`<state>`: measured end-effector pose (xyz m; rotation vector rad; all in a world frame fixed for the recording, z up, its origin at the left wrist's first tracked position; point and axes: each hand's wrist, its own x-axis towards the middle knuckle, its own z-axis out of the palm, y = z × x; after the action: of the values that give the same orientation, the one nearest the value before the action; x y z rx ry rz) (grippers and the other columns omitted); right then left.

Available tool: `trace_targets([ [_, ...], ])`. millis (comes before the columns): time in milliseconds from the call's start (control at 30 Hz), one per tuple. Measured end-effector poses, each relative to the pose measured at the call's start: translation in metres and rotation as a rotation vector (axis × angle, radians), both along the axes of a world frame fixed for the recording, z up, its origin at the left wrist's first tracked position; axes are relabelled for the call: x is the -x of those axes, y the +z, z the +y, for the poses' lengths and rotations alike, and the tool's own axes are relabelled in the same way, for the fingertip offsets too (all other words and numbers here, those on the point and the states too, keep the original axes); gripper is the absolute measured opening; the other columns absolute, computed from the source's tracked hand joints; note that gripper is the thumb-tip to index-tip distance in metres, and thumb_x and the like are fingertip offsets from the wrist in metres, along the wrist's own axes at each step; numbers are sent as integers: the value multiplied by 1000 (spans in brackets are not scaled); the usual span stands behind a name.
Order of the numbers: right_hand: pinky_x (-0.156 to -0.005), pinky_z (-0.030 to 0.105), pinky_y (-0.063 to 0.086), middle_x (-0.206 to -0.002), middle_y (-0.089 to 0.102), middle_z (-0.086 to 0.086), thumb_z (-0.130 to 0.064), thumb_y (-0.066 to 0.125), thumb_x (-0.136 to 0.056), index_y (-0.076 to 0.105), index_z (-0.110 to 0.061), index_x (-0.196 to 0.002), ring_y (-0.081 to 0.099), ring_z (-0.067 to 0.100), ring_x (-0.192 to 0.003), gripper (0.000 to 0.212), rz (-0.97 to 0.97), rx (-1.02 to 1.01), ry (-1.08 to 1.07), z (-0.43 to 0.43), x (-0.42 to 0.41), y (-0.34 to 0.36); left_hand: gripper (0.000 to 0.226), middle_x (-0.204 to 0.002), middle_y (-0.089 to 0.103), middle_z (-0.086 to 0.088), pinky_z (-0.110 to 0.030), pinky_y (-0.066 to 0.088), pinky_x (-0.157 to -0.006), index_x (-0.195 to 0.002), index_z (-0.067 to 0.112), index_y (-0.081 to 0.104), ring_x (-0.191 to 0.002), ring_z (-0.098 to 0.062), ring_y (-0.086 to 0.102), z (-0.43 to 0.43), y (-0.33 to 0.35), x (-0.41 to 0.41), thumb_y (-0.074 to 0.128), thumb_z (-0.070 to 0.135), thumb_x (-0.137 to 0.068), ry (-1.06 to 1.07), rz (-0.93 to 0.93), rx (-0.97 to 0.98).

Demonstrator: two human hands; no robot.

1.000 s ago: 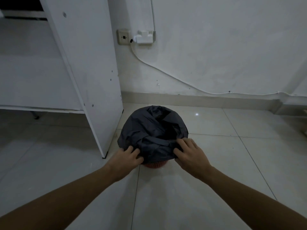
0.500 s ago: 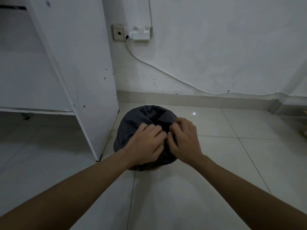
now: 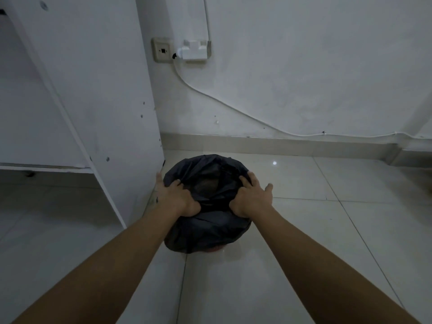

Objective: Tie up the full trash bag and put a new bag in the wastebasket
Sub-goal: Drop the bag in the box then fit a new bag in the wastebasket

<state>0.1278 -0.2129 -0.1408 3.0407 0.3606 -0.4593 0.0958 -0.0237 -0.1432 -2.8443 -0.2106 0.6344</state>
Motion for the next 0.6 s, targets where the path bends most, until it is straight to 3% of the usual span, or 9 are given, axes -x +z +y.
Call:
trace_targets([
  [100,-116,68,-3,-169,2,-3,-46,38,-94,46,-23,-147,-13,34,-153,58,-28,35,-12,7,4,0,70,-162,26,3,-65,-32,-103,-152,25,36,-152,-17,9,10,-2,1,20,58,-93,-49,-89,31],
  [167,-115,69,-7,-168,13,3,-47,40,-94,54,-22,-138,-8,36,-153,52,-181,1,67,13,8,-6,60,-147,49,6,-66,-31,-102,-133,27,59,-148,-24,20,10,-6,6,26,54,-92,-151,-212,92],
  [233,-114,68,-10,-167,17,4,-48,38,-96,52,-25,-139,-6,33,-154,51,-310,-85,241,18,9,-11,53,-149,46,11,-62,-26,-107,-133,33,57,-150,-26,15,9,-8,7,29,52,-93,-292,-215,244],
  [300,-114,66,-14,-167,17,-1,-52,30,-99,44,-36,-147,-4,28,-155,52,-202,-137,403,20,6,-15,55,-159,33,10,-56,-21,-113,-144,39,45,-151,-18,13,8,-8,8,25,54,-94,-327,-72,343],
  [367,-112,61,-22,-166,19,-4,-58,16,-100,34,-40,-153,0,24,-155,59,10,9,427,18,2,-15,67,-163,26,2,-54,-22,-115,-153,39,30,-151,-19,14,8,-8,8,14,61,-92,-306,60,256],
  [433,-112,52,-28,-166,21,-1,-59,8,-99,26,-30,-157,3,21,-155,68,102,244,374,11,-4,-12,76,-164,22,-4,-50,-25,-115,-157,28,20,-152,-20,13,8,-6,8,4,64,-91,-282,125,135],
  [533,-110,47,-31,-165,25,-2,-56,4,-100,27,-24,-157,6,18,-155,70,98,414,341,2,-9,-9,79,-157,37,-10,-45,-23,-118,-152,15,37,-148,-19,26,9,2,10,-1,56,-96,-276,98,41],
  [600,-106,47,-34,-155,44,1,-54,7,-101,48,-23,-147,19,19,-152,70,43,342,353,-1,-6,-7,80,-138,58,-13,-45,-17,-120,-131,10,61,-136,-20,44,11,1,14,2,52,-96,-296,35,71],
])
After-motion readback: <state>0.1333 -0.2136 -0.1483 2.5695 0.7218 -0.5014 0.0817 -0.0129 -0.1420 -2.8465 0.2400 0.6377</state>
